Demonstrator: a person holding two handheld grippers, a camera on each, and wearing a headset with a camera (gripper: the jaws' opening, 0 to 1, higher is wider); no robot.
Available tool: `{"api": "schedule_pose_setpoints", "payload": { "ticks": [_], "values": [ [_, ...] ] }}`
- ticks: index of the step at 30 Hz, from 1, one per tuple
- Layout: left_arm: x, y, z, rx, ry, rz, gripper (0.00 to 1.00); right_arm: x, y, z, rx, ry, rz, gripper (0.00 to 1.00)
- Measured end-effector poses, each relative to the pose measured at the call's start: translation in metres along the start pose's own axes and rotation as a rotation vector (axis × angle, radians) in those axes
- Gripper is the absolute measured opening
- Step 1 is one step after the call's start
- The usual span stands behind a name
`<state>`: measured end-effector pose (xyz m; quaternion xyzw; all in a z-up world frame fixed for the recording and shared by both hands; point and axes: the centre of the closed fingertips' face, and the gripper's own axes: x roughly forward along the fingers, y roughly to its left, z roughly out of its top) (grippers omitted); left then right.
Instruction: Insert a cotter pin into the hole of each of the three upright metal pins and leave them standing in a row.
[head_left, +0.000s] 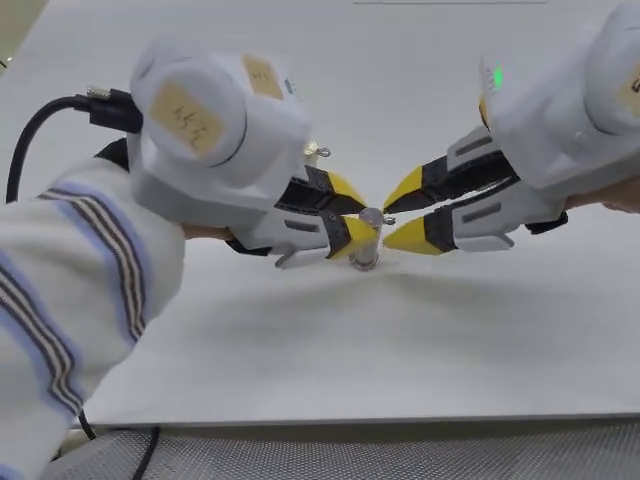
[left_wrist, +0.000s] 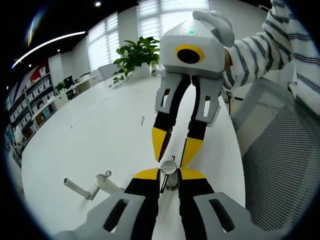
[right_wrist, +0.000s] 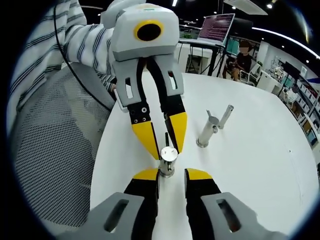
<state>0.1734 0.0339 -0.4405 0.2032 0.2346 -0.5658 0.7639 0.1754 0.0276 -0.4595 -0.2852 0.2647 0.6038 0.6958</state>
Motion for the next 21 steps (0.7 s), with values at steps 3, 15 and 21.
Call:
{"api": "schedule_pose_setpoints", "payload": {
  "ticks": [3,15,21],
  "values": [
    [-0.004,-0.001,-0.006,-0.031,-0.012,-0.002,0.19,0.003,0.001,-0.002,0.08,-0.048,-0.015,0.19],
    [-0.017,-0.014,-0.028,-0.225,-0.094,-0.011,0.51,0.016,0.012,0.004,0.225,-0.159,-0.017,0.24],
    [-0.019,-0.011,-0.045,-0.281,-0.097,0.025,0.69,0.025,0.016,0.009,0.234,-0.183,-0.004,0.21]
  ]
}}
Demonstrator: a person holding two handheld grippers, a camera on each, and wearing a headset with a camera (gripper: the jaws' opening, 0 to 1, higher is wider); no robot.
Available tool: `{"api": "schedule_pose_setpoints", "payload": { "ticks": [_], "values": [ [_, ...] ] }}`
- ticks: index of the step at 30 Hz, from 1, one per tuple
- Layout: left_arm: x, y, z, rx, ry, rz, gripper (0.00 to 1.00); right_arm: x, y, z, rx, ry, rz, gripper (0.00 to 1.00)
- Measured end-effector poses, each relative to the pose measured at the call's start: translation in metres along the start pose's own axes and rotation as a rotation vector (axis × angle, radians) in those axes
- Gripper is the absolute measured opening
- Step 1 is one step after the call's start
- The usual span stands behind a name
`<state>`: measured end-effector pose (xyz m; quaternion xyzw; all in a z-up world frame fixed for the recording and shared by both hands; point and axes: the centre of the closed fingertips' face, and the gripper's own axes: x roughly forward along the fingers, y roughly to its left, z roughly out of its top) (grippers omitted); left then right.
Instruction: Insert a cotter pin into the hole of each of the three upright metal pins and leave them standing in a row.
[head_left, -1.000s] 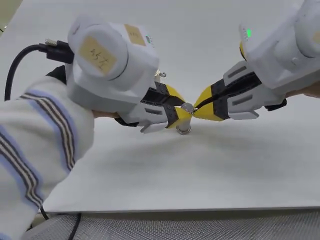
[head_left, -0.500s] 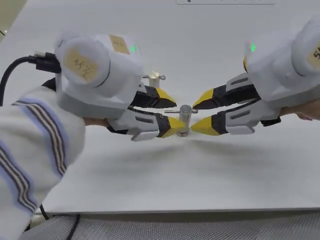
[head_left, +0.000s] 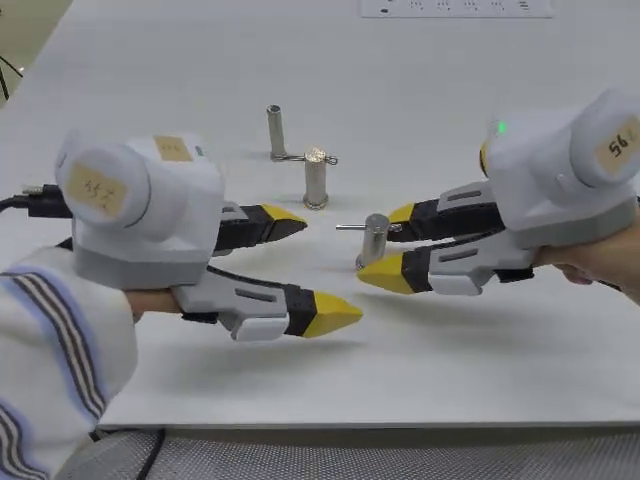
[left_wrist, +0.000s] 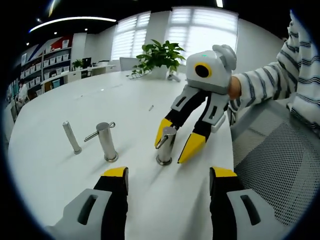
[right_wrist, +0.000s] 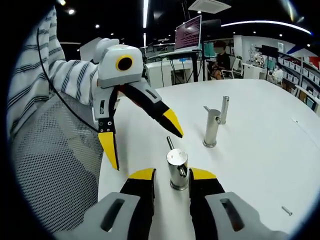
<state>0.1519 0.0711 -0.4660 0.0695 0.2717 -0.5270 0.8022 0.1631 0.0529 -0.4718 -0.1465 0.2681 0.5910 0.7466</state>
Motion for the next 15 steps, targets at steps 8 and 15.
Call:
{"api": "schedule_pose_setpoints", "payload": {
  "ticks": [8,15],
  "values": [
    [-0.009,0.008,-0.016,0.046,0.044,0.051,0.91,0.006,0.0,-0.002,-0.015,0.006,0.001,0.2],
    [-0.011,0.007,-0.02,0.083,0.069,0.057,0.99,0.008,-0.003,-0.002,-0.033,0.006,-0.003,0.16]
  ]
}}
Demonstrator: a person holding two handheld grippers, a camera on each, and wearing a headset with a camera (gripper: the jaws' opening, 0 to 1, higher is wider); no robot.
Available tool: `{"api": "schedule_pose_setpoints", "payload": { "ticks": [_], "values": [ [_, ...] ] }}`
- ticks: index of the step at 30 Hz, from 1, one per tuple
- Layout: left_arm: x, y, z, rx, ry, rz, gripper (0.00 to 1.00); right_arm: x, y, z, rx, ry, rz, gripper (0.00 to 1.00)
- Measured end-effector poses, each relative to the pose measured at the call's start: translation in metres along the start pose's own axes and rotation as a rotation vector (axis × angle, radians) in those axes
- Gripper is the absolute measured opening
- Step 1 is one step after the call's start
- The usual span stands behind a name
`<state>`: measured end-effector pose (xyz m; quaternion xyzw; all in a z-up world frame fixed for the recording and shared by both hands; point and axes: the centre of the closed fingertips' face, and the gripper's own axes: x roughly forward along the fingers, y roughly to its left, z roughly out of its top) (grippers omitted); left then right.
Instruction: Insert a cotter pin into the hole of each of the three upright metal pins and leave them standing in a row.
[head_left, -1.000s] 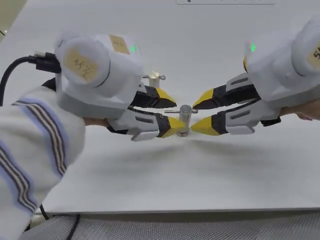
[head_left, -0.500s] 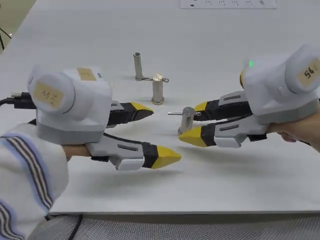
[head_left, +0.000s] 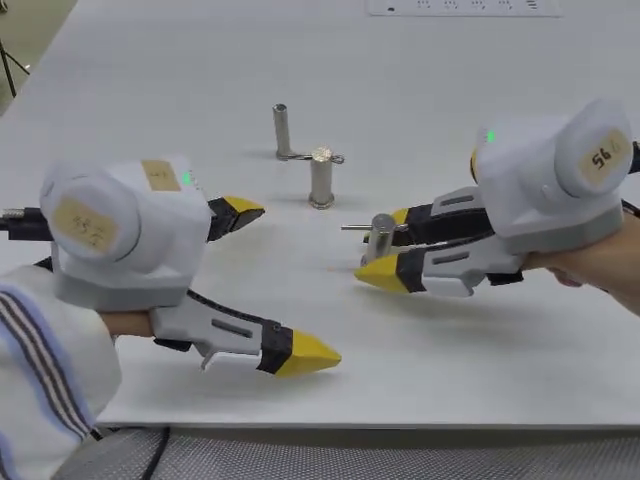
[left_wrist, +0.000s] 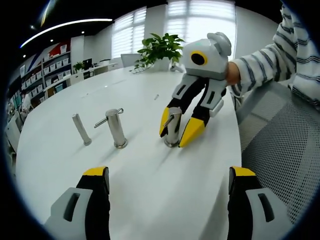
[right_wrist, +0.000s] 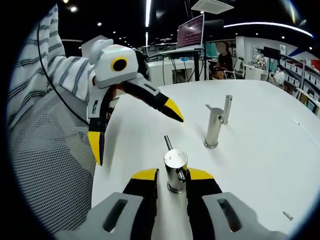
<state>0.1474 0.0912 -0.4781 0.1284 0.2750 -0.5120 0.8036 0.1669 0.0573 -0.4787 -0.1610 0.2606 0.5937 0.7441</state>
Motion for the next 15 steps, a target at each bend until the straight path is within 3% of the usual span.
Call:
{"api": "schedule_pose_setpoints", "payload": {
  "ticks": [2,7,15],
  "values": [
    [0.0007,-0.0015,0.0001,-0.001,-0.002,-0.003,0.99,0.0,-0.0027,-0.0003,-0.003,-0.001,-0.005,0.11],
    [0.0016,-0.0061,0.0021,-0.019,-0.01,-0.022,0.99,0.0006,-0.0014,0.0003,-0.007,-0.007,0.015,0.1],
    [0.001,-0.0078,0.0025,-0.022,-0.01,-0.027,0.99,-0.0003,-0.0013,0.0007,-0.085,-0.007,0.014,0.08]
  ]
}}
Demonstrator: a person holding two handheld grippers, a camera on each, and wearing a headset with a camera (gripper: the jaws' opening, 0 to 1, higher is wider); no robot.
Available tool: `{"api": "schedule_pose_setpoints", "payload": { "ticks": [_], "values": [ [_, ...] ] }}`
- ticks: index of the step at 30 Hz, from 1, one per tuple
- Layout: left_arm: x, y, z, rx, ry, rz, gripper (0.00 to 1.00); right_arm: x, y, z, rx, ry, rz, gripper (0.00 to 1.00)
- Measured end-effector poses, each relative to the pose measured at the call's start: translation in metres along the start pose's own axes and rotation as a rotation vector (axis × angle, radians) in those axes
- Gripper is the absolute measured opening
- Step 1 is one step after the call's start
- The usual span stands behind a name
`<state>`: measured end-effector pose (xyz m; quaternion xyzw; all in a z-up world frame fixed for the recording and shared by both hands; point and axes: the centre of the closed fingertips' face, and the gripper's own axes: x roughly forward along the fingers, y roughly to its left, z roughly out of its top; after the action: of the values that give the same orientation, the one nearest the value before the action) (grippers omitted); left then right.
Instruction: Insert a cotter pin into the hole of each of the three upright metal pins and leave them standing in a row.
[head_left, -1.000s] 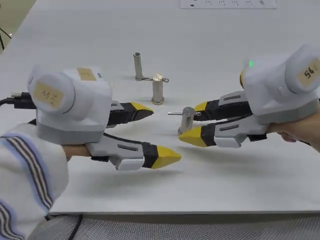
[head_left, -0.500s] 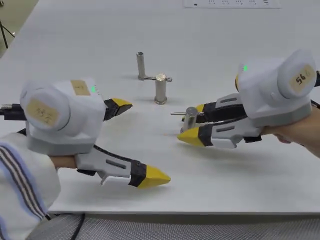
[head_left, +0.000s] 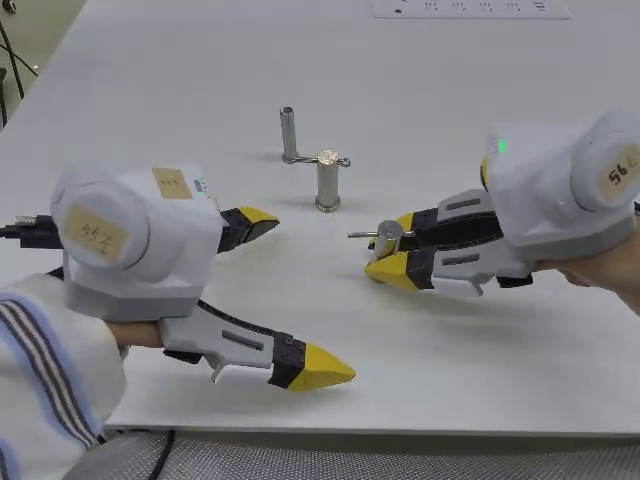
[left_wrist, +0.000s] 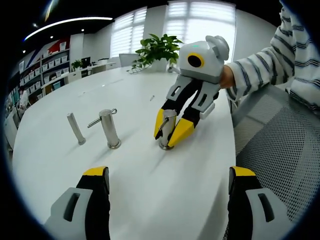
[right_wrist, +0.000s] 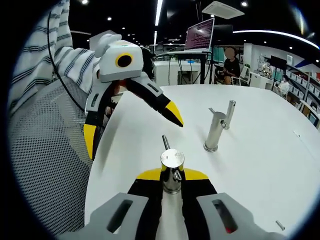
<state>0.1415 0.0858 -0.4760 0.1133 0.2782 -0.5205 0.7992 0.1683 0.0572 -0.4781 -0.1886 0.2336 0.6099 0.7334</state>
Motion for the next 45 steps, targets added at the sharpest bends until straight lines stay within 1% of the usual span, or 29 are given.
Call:
{"api": "schedule_pose_setpoints", "payload": {
  "ticks": [1,2,3,4,6,8,10,12,13,15,17,21,24,27,30,33,37,41,45],
  "values": [
    [0.0,0.0,-0.001,-0.001,0.003,0.0,0.99,0.0,-0.001,0.0,0.009,0.002,-0.004,0.08],
    [0.0,0.001,-0.003,-0.009,0.016,-0.001,0.99,-0.001,-0.003,0.002,0.004,-0.001,-0.025,0.08],
    [0.001,0.002,-0.005,-0.014,0.027,0.002,0.99,-0.003,-0.005,0.005,-0.012,-0.01,-0.03,0.08],
    [0.001,0.003,-0.006,-0.013,0.029,0.006,0.99,-0.005,-0.005,0.006,-0.009,-0.015,-0.028,0.08],
    [0.0,0.005,-0.006,-0.015,0.028,0.012,0.99,-0.01,-0.011,0.013,-0.015,-0.031,-0.036,0.08],
    [-0.001,0.005,-0.005,-0.022,0.023,0.014,0.99,-0.014,-0.016,0.014,-0.015,-0.034,-0.044,0.08],
    [-0.001,0.006,-0.004,-0.021,0.022,0.019,0.99,-0.02,-0.025,0.016,0.01,-0.049,-0.055,0.08],
    [-0.002,0.007,-0.004,-0.022,0.02,0.023,0.99,-0.027,-0.035,0.015,0.014,-0.053,-0.07,0.08],
    [-0.003,0.007,-0.003,-0.028,0.014,0.024,0.99,-0.03,-0.043,0.013,0.014,-0.048,-0.086,0.08],
    [-0.005,0.008,0.001,-0.052,-0.006,0.023,0.99,-0.036,-0.053,0.01,0.014,-0.04,-0.1,0.08],
    [-0.006,0.009,0.003,-0.06,-0.015,0.026,0.99,-0.041,-0.061,0.008,0.018,-0.036,-0.108,0.08],
    [-0.007,0.01,0.005,-0.065,-0.019,0.034,0.99,-0.046,-0.076,0.0,0.015,-0.022,-0.118,0.08],
    [-0.007,0.011,0.005,-0.062,-0.016,0.037,0.99,-0.045,-0.081,-0.006,0.025,-0.019,-0.116,0.08],
    [-0.008,0.01,0.004,-0.065,-0.01,0.032,0.99,-0.042,-0.08,-0.01,0.013,-0.004,-0.106,0.08],
    [-0.008,0.01,0.004,-0.065,-0.008,0.032,0.99,-0.039,-0.08,-0.011,0.016,-0.005,-0.1,0.08],
    [-0.008,0.01,0.004,-0.067,-0.007,0.033,0.99,-0.036,-0.084,-0.015,0.019,0.002,-0.098,0.08],
    [-0.009,0.01,0.002,-0.067,0.001,0.037,0.99,-0.034,-0.089,-0.018,0.034,-0.004,-0.097,0.08],
    [-0.01,0.009,0.001,-0.071,0.005,0.037,0.99,-0.033,-0.095,-0.021,0.031,0.0,-0.099,0.08],
    [-0.01,0.009,0.0,-0.071,0.009,0.038,0.99,-0.032,-0.093,-0.023,0.053,-0.006,-0.099,0.08]
  ]
}}
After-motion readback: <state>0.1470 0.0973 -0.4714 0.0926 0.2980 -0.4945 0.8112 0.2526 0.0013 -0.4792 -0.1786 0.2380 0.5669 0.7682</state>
